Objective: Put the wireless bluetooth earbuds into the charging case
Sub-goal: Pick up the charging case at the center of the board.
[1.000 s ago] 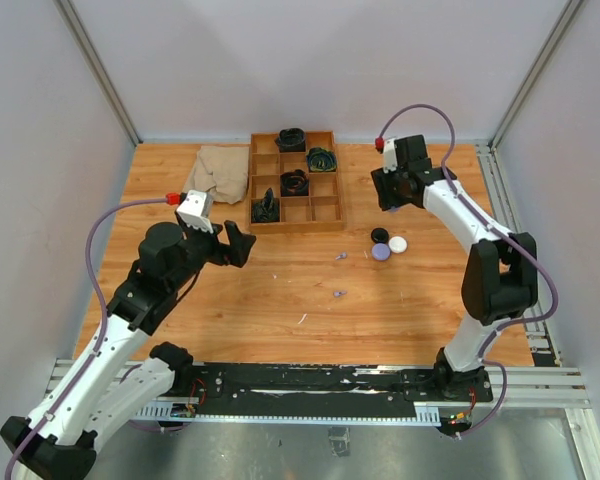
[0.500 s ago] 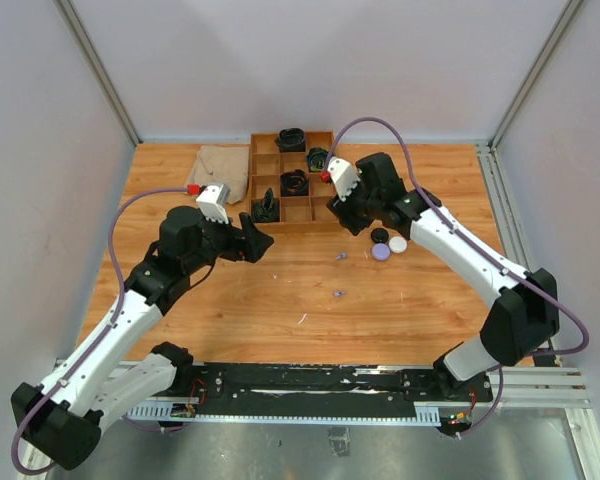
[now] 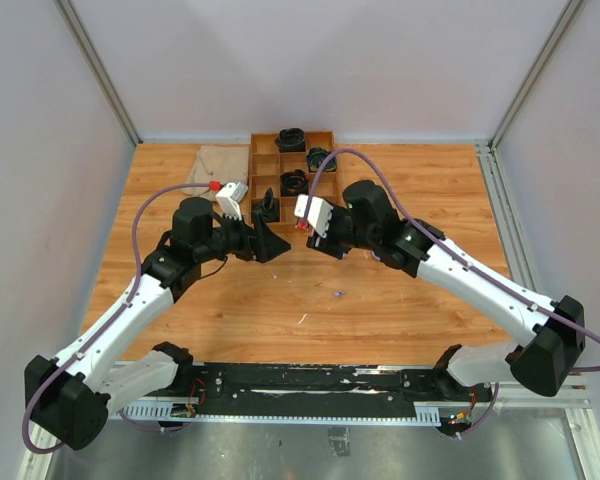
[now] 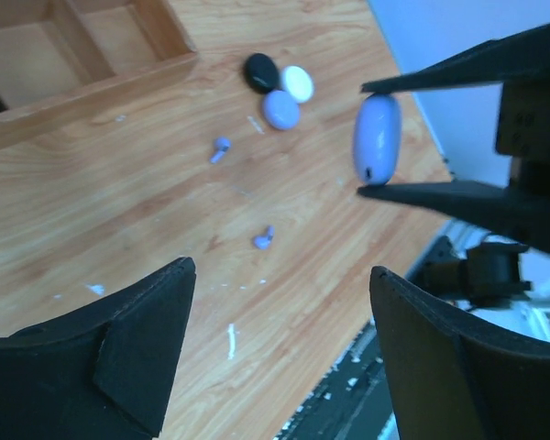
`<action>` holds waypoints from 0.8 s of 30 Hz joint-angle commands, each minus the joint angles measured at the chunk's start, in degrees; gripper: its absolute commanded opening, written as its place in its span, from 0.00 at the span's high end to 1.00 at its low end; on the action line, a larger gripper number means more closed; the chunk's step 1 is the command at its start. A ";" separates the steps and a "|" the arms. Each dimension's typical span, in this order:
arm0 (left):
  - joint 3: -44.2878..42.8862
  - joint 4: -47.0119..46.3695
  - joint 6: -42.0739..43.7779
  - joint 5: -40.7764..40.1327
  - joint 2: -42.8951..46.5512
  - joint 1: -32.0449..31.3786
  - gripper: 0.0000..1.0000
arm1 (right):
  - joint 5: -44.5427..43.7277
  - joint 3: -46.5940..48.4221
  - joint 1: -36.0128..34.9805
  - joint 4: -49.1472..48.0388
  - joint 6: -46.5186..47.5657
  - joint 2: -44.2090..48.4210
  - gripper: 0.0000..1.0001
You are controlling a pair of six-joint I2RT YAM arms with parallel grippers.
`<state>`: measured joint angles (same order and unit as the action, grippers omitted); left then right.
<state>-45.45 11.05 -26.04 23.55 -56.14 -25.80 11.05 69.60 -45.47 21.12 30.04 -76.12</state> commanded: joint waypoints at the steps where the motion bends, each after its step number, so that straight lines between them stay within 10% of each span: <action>1: -0.48 -8.29 -5.09 10.09 -1.06 0.53 0.20 | 0.64 -2.05 -4.86 -4.37 6.35 2.38 0.69; 24: 3.98 -19.19 -11.66 20.68 -4.94 0.49 0.56 | -1.19 -1.40 -13.65 -7.56 13.16 1.54 0.68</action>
<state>-42.37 -4.71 -36.49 41.60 -60.60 -25.67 10.33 67.75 -57.80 15.62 41.15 -74.59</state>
